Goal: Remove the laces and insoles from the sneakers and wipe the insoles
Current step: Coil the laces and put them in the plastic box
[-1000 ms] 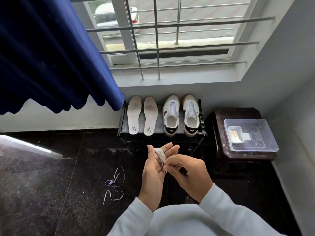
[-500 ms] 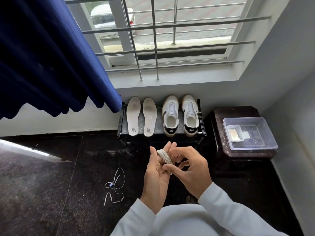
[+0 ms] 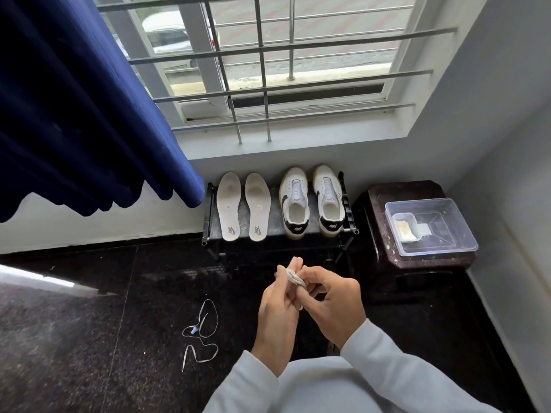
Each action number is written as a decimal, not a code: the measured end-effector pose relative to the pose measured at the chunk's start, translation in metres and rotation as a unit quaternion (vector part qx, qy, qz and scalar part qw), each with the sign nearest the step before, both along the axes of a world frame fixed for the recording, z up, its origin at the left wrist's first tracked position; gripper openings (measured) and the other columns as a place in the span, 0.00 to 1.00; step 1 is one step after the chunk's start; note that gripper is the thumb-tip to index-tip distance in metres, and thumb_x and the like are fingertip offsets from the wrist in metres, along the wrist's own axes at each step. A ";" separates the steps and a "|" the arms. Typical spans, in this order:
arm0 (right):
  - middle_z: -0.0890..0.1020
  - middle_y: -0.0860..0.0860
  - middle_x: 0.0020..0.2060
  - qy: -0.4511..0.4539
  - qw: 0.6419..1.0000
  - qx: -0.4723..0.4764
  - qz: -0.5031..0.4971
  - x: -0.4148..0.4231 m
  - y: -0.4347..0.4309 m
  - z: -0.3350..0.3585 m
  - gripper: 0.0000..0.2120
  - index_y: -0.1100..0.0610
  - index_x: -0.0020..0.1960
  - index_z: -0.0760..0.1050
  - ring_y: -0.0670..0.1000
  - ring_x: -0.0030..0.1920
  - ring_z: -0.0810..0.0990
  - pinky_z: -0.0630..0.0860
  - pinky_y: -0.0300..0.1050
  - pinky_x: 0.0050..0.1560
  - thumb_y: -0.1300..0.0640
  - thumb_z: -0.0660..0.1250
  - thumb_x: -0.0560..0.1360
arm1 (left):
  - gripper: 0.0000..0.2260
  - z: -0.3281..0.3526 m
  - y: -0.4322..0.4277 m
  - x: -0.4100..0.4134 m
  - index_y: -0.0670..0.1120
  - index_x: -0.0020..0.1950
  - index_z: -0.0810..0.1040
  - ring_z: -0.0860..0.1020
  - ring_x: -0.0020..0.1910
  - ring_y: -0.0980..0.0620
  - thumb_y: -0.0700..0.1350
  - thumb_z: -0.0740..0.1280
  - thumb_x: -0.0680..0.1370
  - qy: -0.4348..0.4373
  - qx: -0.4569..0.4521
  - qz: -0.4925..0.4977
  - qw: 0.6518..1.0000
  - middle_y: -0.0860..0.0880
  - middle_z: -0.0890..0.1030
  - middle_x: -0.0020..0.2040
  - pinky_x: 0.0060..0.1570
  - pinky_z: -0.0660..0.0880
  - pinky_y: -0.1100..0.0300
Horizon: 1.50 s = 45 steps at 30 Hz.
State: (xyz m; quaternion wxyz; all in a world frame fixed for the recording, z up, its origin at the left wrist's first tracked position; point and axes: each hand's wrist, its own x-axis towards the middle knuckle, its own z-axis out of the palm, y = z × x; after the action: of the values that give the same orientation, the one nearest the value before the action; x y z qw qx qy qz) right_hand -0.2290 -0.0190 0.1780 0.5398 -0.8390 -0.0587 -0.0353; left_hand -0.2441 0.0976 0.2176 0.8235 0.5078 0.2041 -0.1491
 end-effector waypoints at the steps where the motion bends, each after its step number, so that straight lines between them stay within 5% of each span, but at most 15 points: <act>1: 0.87 0.44 0.38 0.003 1.000 -0.008 -0.004 0.000 0.000 -0.002 0.10 0.53 0.50 0.87 0.46 0.38 0.85 0.85 0.45 0.41 0.51 0.71 0.73 | 0.24 -0.002 0.003 -0.001 0.39 0.72 0.71 0.79 0.65 0.55 0.52 0.58 0.81 0.000 0.000 -0.010 1.000 0.47 0.77 0.69 0.63 0.77 0.62; 4: 0.87 0.44 0.37 0.002 0.999 -0.041 -0.024 -0.002 0.001 -0.006 0.08 0.52 0.49 0.87 0.44 0.37 0.85 0.85 0.43 0.41 0.53 0.72 0.72 | 0.17 -0.008 0.012 -0.003 0.38 0.71 0.72 0.80 0.63 0.53 0.42 0.54 0.86 0.003 -0.005 -0.043 0.999 0.45 0.77 0.69 0.57 0.79 0.63; 10: 0.88 0.44 0.38 0.009 0.997 -0.069 -0.044 -0.008 0.008 -0.006 0.12 0.52 0.50 0.88 0.42 0.37 0.85 0.86 0.43 0.41 0.48 0.70 0.73 | 0.14 -0.016 0.021 -0.007 0.39 0.53 0.85 0.78 0.66 0.48 0.43 0.60 0.84 -0.024 0.092 -0.057 0.994 0.46 0.84 0.61 0.65 0.77 0.52; 13: 0.87 0.44 0.37 0.006 0.995 -0.074 -0.068 -0.011 0.014 -0.004 0.14 0.51 0.49 0.88 0.42 0.36 0.85 0.85 0.44 0.40 0.44 0.68 0.73 | 0.11 -0.015 0.020 -0.007 0.40 0.49 0.87 0.83 0.59 0.48 0.41 0.65 0.82 -0.034 0.127 -0.012 0.991 0.45 0.87 0.52 0.59 0.80 0.52; 18: 0.88 0.45 0.38 0.006 0.993 -0.078 -0.088 -0.017 0.028 -0.003 0.05 0.52 0.50 0.87 0.44 0.37 0.86 0.86 0.45 0.40 0.54 0.75 0.75 | 0.07 -0.017 0.020 -0.008 0.46 0.41 0.88 0.87 0.43 0.47 0.43 0.72 0.77 -0.054 0.225 0.057 0.971 0.47 0.88 0.40 0.49 0.83 0.50; 22: 0.87 0.43 0.36 0.011 0.987 -0.063 -0.146 -0.016 0.030 0.001 0.05 0.53 0.47 0.87 0.42 0.37 0.85 0.83 0.37 0.42 0.61 0.77 0.73 | 0.01 -0.018 0.025 -0.008 0.48 0.40 0.89 0.86 0.37 0.51 0.43 0.77 0.72 -0.088 0.286 0.103 0.948 0.51 0.87 0.35 0.42 0.83 0.56; 27: 0.87 0.38 0.36 0.090 0.981 0.027 -0.170 -0.012 0.023 0.006 0.08 0.50 0.44 0.87 0.39 0.39 0.85 0.78 0.25 0.41 0.63 0.78 0.73 | 0.06 -0.028 0.035 -0.008 0.40 0.41 0.86 0.86 0.37 0.47 0.42 0.75 0.74 -0.042 0.215 0.136 0.966 0.43 0.87 0.36 0.39 0.83 0.57; 30: 0.88 0.40 0.39 0.137 0.971 0.084 -0.175 -0.010 0.017 0.004 0.08 0.47 0.44 0.86 0.40 0.42 0.87 0.80 0.30 0.45 0.60 0.79 0.73 | 0.10 -0.030 0.032 -0.004 0.41 0.41 0.84 0.80 0.30 0.51 0.45 0.70 0.78 -0.039 0.215 0.170 0.961 0.45 0.85 0.34 0.32 0.78 0.62; 33: 0.89 0.45 0.40 0.167 0.959 0.133 -0.187 -0.008 0.008 0.004 0.07 0.47 0.45 0.86 0.46 0.45 0.88 0.83 0.42 0.50 0.59 0.79 0.73 | 0.07 -0.038 0.027 0.003 0.46 0.48 0.82 0.79 0.38 0.51 0.48 0.68 0.80 -0.012 0.231 0.201 0.952 0.48 0.83 0.42 0.40 0.77 0.57; 35: 0.89 0.46 0.40 0.168 0.957 0.137 -0.192 -0.008 0.003 0.004 0.07 0.48 0.45 0.87 0.47 0.45 0.88 0.84 0.45 0.51 0.59 0.79 0.72 | 0.09 -0.039 0.023 0.007 0.51 0.58 0.80 0.81 0.51 0.51 0.51 0.64 0.82 0.017 0.215 0.145 0.966 0.51 0.82 0.54 0.48 0.79 0.55; 38: 0.89 0.47 0.40 0.177 0.954 0.141 -0.197 -0.006 -0.008 0.004 0.06 0.50 0.46 0.87 0.48 0.45 0.88 0.84 0.46 0.52 0.60 0.79 0.73 | 0.19 -0.034 0.014 0.014 0.51 0.66 0.77 0.82 0.57 0.53 0.59 0.56 0.82 0.024 0.114 -0.005 0.993 0.51 0.84 0.58 0.55 0.80 0.54; 45: 0.89 0.46 0.41 0.223 0.937 0.147 -0.225 0.001 -0.064 0.003 0.07 0.51 0.48 0.87 0.45 0.46 0.88 0.83 0.42 0.53 0.54 0.80 0.71 | 0.16 -0.030 -0.037 0.046 0.44 0.56 0.84 0.85 0.52 0.46 0.49 0.59 0.84 -0.056 0.090 -0.164 0.981 0.43 0.86 0.51 0.50 0.82 0.58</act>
State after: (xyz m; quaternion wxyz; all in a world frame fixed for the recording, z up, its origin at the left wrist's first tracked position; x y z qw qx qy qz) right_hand -0.2276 -0.0831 0.1812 0.6341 -0.7281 0.2594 0.0240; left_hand -0.1983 0.0606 0.1880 0.7487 0.6143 0.0846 -0.2345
